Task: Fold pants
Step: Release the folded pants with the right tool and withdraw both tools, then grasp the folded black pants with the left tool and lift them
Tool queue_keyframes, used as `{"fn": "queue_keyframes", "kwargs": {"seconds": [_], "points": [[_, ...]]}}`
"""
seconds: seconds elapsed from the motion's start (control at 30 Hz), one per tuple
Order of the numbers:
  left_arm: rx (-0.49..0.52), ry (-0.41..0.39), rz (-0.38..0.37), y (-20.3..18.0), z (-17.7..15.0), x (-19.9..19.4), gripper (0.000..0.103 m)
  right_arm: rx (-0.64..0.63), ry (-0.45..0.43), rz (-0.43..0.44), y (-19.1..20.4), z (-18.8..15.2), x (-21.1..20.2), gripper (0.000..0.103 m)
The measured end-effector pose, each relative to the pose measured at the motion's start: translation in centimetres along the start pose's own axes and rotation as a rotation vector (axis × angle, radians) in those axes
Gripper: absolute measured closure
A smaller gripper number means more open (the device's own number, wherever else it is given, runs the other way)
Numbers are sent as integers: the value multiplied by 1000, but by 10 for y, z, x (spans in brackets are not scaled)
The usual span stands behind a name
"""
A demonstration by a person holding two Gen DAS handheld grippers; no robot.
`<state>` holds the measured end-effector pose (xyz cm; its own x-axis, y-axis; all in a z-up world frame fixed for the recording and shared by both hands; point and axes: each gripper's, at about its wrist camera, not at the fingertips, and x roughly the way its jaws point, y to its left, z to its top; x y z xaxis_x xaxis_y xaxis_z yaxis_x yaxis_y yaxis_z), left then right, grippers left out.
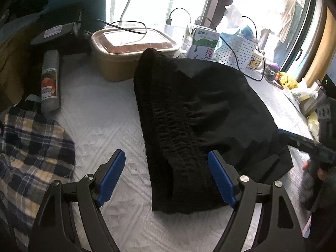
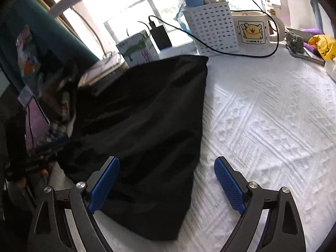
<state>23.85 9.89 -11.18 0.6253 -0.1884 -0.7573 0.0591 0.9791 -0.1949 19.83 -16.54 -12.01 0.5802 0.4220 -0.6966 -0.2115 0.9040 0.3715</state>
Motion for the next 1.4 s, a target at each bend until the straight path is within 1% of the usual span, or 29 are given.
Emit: {"fn": "queue_keyframes", "kwargs": {"seconds": [0.03,0.2,0.3,0.37,0.4,0.47,0.5,0.57,0.6,0.63,0.67,0.73,0.8,0.87,0.97,1.1,1.23,1.33,1.4], "points": [[1,-3,0,0,-2,-3,22,13,-5,12,-1,2,1,11],[-13,-7,13,6,-11,-14,22,117,-24,147,-5,12,15,13],[-33,-7,19,10,-16,-18,22,117,-25,163,4,16,24,14],[-38,-10,23,10,-19,-22,22,124,-28,182,10,17,29,19],[-40,-13,24,10,-20,-25,22,133,-24,201,10,18,32,25],[-39,-17,24,9,-22,-28,22,166,-25,232,4,20,37,33],[-38,-20,24,8,-23,-29,22,185,-19,239,-1,22,39,42],[-37,-23,23,8,-24,-30,22,221,-2,236,-8,27,46,67],[-38,-24,23,7,-24,-31,22,229,5,233,-11,27,48,73],[-40,-26,20,6,-24,-32,22,232,18,223,-11,27,51,83],[-42,-28,16,6,-23,-32,22,224,23,210,-9,27,52,89],[-44,-31,11,3,-23,-33,22,166,17,162,0,25,47,93],[-45,-30,2,0,-23,-34,22,97,9,108,8,21,34,94],[-43,-27,-14,-4,-23,-34,22,66,-1,78,9,16,21,96],[-29,-21,-35,-14,-24,-34,22,26,-29,30,6,5,-11,96],[2,-11,-73,-35,-22,-35,22,20,-53,-10,-8,-11,-52,96],[37,10,-159,-66,-18,-32,22,36,-72,-65,-34,-28,-88,96],[79,49,-195,-94,-16,-15,22,45,-61,-104,-53,-41,-97,96],[97,80,-217,-108,-13,1,22,58,-29,-104,-64,-50,-90,96]]}}
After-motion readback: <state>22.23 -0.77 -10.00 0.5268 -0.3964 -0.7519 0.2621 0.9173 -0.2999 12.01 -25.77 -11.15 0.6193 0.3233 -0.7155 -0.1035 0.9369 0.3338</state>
